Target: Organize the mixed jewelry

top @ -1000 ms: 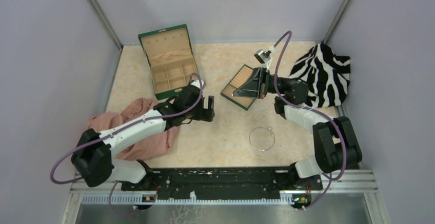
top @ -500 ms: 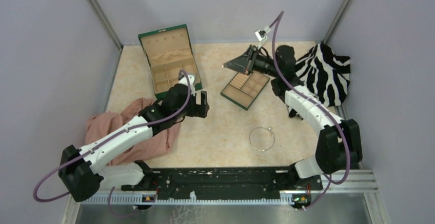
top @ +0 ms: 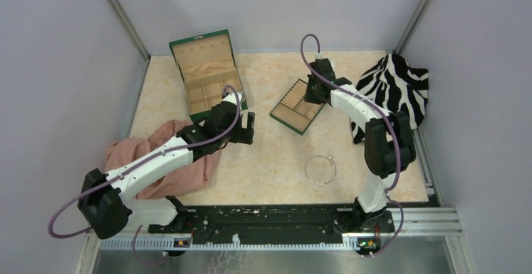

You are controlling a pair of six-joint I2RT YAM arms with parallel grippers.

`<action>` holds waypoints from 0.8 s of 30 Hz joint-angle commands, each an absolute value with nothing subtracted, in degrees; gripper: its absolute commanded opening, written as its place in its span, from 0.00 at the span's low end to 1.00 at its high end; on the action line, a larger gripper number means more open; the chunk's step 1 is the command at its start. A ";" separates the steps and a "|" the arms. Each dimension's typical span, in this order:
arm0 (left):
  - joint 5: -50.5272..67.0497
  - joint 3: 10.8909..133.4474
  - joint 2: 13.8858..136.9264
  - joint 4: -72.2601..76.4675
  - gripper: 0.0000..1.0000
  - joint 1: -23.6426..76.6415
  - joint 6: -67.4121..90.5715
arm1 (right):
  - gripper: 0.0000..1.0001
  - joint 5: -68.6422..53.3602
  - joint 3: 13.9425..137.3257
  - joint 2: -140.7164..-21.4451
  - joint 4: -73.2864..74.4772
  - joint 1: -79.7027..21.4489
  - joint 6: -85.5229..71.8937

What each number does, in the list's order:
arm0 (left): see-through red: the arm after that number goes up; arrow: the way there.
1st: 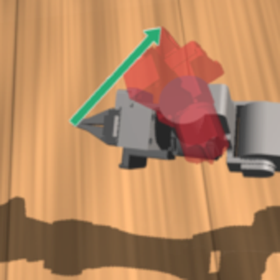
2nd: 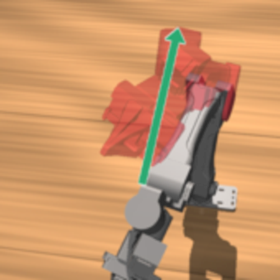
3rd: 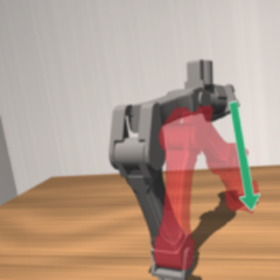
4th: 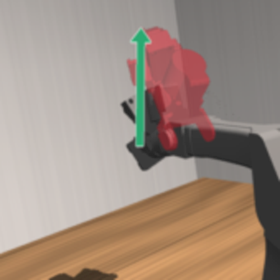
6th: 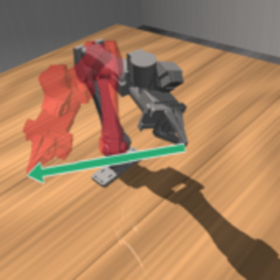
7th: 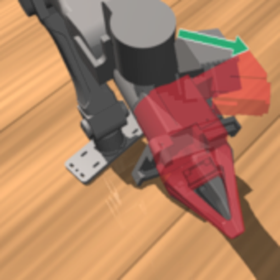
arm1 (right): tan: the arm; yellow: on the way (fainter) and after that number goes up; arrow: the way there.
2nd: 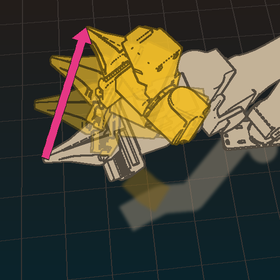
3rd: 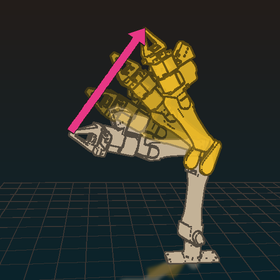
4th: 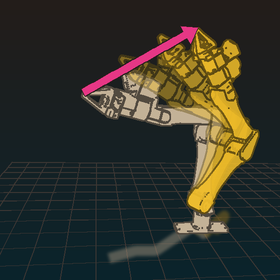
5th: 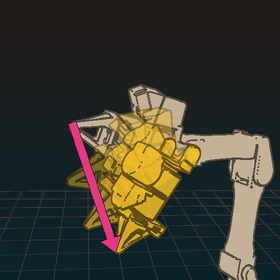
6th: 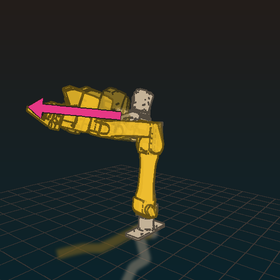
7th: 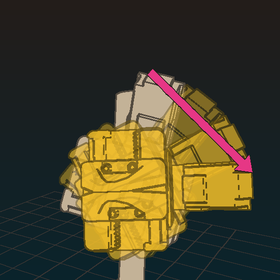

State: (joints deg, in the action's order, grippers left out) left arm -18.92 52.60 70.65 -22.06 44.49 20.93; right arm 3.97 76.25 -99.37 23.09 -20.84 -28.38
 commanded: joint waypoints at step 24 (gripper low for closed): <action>-20.80 54.67 72.02 -24.06 0.99 44.21 19.86 | 0.19 16.18 94.17 -118.20 27.15 -20.57 -21.11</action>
